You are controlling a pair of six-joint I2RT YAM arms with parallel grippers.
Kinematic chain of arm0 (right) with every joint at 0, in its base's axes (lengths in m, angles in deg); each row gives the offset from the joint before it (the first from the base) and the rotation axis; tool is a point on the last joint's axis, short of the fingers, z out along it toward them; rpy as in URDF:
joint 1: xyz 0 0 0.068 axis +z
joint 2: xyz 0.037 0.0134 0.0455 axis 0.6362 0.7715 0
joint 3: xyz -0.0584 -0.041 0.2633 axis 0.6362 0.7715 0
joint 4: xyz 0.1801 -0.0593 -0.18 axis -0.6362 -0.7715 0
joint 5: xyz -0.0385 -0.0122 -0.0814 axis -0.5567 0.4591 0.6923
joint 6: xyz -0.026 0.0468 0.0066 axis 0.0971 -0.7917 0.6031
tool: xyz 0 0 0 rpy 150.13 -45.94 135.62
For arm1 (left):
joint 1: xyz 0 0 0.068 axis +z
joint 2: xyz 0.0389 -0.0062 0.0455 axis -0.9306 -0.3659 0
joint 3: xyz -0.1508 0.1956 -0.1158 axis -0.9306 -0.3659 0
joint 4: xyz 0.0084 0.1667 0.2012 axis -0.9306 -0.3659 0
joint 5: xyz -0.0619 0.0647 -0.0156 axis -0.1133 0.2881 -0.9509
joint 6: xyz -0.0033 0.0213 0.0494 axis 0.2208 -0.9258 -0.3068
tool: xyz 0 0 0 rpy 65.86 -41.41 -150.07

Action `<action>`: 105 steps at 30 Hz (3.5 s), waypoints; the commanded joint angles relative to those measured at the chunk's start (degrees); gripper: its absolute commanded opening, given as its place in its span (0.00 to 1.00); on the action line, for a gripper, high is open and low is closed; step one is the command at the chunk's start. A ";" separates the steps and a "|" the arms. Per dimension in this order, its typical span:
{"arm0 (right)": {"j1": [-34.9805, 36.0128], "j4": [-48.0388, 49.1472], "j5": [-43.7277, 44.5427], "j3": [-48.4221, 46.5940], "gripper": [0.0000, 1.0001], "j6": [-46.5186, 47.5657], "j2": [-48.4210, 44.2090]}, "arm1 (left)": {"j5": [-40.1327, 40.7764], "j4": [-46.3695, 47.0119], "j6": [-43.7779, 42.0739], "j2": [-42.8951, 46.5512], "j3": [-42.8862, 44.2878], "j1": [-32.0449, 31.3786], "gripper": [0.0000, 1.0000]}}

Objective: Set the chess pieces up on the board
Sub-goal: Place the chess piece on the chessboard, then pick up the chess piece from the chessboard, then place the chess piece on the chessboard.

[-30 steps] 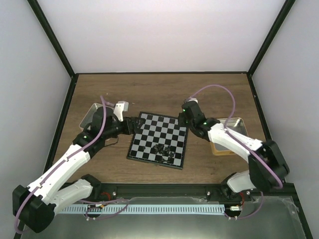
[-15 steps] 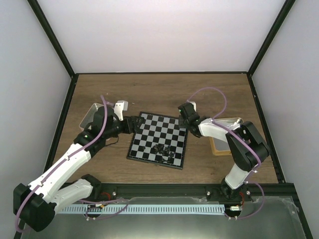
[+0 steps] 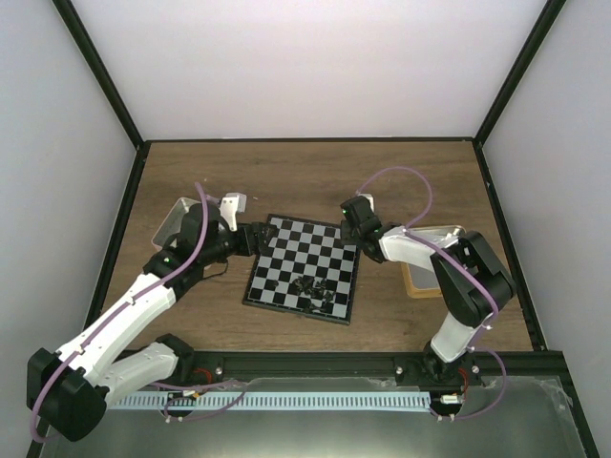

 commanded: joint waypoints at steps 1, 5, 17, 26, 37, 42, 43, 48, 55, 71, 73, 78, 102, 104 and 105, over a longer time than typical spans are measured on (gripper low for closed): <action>-0.30 0.73 -0.61 -1.94 0.04 0.43 1.64 | 0.03 1.11 -0.66 -0.20 -0.03 0.09 0.79; -0.26 -0.34 -0.25 -2.30 0.19 0.34 2.01 | -0.10 0.98 -0.57 -0.13 -0.14 0.09 0.79; -0.26 -5.97 -1.78 -5.30 0.39 -1.29 -1.92 | 0.84 -1.54 0.28 1.21 -0.37 0.14 0.79; -0.26 -13.49 -10.65 -3.54 0.47 -6.10 -13.15 | 7.59 -12.91 5.81 1.63 -3.25 0.01 0.72; -0.17 -12.18 -22.78 6.61 0.48 -11.22 -27.25 | 9.57 -11.69 11.62 -7.25 -7.84 -7.93 0.51; -0.19 -12.02 -22.78 7.64 0.48 -11.24 -28.14 | 13.10 -10.08 11.21 -16.57 -3.87 -12.83 0.46; -0.17 -12.02 -22.66 7.85 0.48 -11.33 -28.40 | 14.30 -10.85 11.21 -18.59 -2.79 -13.23 0.44; -0.17 -10.86 -22.73 9.64 0.48 -12.30 -29.71 | 17.88 -13.77 10.38 -25.31 2.47 -13.49 0.36; -0.17 -10.61 -23.19 10.56 0.47 -12.49 -29.59 | 11.86 -13.10 8.49 -29.83 4.80 -14.03 0.38; -0.22 -9.61 -23.13 10.78 0.47 -12.47 -28.93 | 18.51 -17.07 7.59 -32.54 7.91 -15.02 0.08; -0.18 -9.59 -22.91 10.76 0.47 -12.47 -29.12 | 20.64 -17.78 6.93 -32.72 9.36 -15.02 0.08; -0.26 -10.24 -18.90 10.78 0.47 -13.43 -29.70 | 22.67 -18.99 3.01 -35.37 16.82 -14.78 0.08; -1.05 -23.78 9.70 12.13 0.47 -26.58 -54.21 | 13.18 -22.47 -3.68 -65.78 53.50 -22.81 0.08; -1.09 -23.70 9.38 12.17 0.47 -26.70 -54.30 | 14.27 -22.59 -3.25 -66.90 54.45 -22.89 0.08; -1.07 -23.68 9.26 12.31 0.47 -26.61 -54.16 | 15.01 -22.61 -3.02 -67.36 54.91 -22.92 0.08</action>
